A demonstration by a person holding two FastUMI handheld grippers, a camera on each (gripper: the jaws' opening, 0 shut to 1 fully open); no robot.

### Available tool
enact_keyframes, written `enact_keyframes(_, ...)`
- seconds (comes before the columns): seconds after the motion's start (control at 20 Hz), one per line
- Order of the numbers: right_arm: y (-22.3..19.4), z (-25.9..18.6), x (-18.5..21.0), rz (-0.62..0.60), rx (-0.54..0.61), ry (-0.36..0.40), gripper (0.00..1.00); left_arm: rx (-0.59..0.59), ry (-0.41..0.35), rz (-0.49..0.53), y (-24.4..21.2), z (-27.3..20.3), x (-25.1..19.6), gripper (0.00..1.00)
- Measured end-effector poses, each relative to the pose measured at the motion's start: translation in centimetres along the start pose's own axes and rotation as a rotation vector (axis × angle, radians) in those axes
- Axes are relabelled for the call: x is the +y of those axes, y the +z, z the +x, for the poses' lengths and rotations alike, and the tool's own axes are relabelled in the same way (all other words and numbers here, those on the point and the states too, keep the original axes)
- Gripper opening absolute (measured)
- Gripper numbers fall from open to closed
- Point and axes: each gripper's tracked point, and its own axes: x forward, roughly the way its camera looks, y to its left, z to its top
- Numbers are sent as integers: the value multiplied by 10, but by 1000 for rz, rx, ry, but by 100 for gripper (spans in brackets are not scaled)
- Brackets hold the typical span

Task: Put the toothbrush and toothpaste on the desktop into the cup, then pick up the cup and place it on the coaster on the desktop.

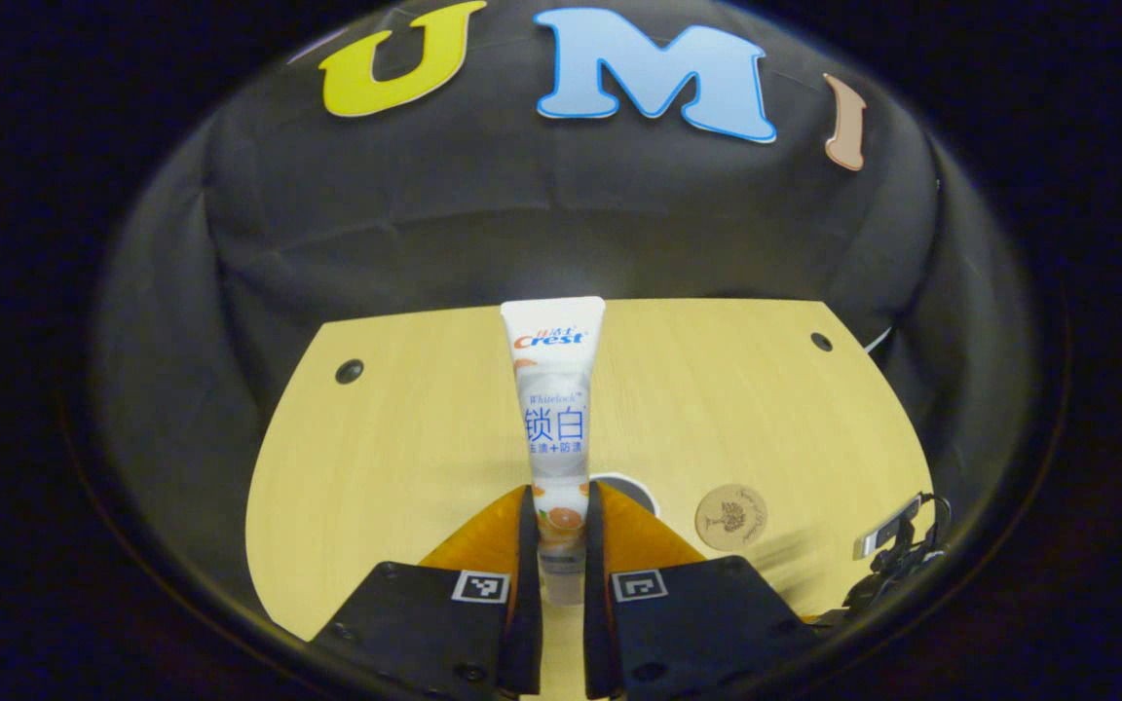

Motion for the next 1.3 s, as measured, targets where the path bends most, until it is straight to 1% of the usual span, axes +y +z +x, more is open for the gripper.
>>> enact_keyframes(0.1,0,1,0,8,-5,-4,4,-15,-29,15,5,15,-12,24)
enact_keyframes(0.25,0,0,0,9,-13,-6,4,-45,-64,-6,12,36,-25,24)
enact_keyframes(0.35,0,0,0,14,-11,-8,4,-62,-58,-19,12,48,-23,23)
enact_keyframes(0.5,0,-1,0,18,-9,-10,4,-74,-49,-28,0,60,-22,24)
enact_keyframes(0.65,0,-1,0,16,-7,-7,4,-95,-73,-13,-13,67,-26,24)
enact_keyframes(0.8,0,0,0,17,-1,-1,4,-114,-70,5,-27,70,-29,24)
enact_keyframes(0.9,0,0,0,18,0,4,4,-140,-52,28,-29,70,-29,26)
enact_keyframes(0.95,0,0,0,19,0,7,4,-145,-43,39,-30,70,-30,30)
enact_keyframes(1.0,0,0,0,20,0,9,4,-150,-41,50,-30,70,-31,30)
enact_keyframes(1.05,0,-1,0,20,0,10,4,-151,-44,53,-31,70,-32,34)
enact_keyframes(1.1,0,0,0,21,-1,11,4,-156,-44,48,-30,69,-32,34)
enact_keyframes(1.15,0,-1,0,21,-2,12,4,-154,-55,38,-32,67,-35,42)
enact_keyframes(1.25,2,0,-1,23,-8,14,4,-148,-64,27,-36,63,-37,68)
enact_keyframes(1.3,1,0,-1,27,-11,11,4,-151,-60,25,-37,60,-35,75)
